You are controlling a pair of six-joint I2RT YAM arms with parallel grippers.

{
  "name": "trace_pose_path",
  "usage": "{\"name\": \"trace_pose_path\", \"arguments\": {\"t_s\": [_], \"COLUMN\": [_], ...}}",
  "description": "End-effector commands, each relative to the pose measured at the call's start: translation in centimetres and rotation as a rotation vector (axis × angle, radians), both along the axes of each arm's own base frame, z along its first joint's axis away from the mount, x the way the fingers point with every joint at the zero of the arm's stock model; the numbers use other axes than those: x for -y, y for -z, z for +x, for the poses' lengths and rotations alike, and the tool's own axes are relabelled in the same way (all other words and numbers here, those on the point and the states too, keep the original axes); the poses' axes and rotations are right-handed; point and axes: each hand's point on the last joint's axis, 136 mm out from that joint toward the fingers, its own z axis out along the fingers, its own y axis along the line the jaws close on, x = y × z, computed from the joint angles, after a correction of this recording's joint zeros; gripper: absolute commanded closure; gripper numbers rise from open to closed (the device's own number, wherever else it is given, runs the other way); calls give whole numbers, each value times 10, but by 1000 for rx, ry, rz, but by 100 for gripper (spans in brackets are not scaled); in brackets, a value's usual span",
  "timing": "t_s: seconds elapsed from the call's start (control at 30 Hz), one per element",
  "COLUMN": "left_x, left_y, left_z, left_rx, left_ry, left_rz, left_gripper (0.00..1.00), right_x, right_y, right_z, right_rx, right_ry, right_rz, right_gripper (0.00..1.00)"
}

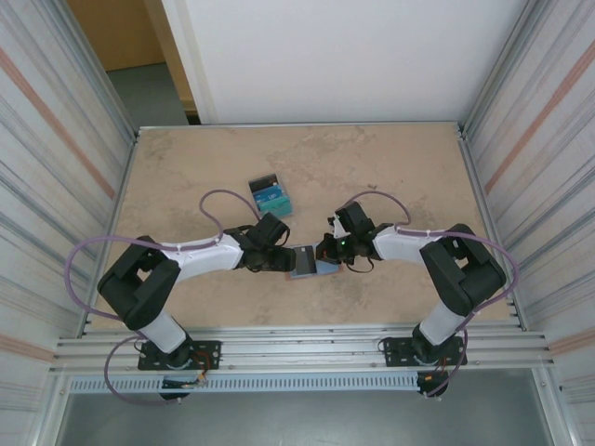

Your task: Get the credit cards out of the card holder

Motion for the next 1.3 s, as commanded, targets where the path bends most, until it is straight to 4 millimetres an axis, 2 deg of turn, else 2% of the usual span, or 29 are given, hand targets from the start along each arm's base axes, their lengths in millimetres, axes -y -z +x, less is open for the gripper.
{"name": "trace_pose_path", "arguments": {"t_s": [0.0, 0.13, 0.23, 0.37, 0.5, 0.8, 1.27], "left_x": [5, 7, 9, 13, 13, 6, 6], "left_y": [-2, -11, -14, -13, -9, 8, 18], "left_z": [3, 6, 8, 10, 11, 6, 6], "left_rx": [6, 24, 34, 35, 28, -9, -23], "left_ry": [31, 36, 41, 54, 52, 43, 71], "left_rz": [-4, -12, -17, -14, -3, 39, 66], "left_gripper": [30, 29, 27, 19, 17, 26, 29], "right_x": [-2, -3, -3, -4, -4, -5, -6], "right_y": [-15, -17, -19, -20, -18, -13, 3], "right_z": [6, 7, 6, 6, 5, 5, 6], "right_rx": [41, 41, 43, 40, 33, 17, -26], "right_ry": [-17, -19, -18, -18, -19, -19, -20], "right_rz": [7, 11, 15, 22, 23, 16, 4], "right_gripper": [94, 82, 81, 82, 83, 79, 78]}}
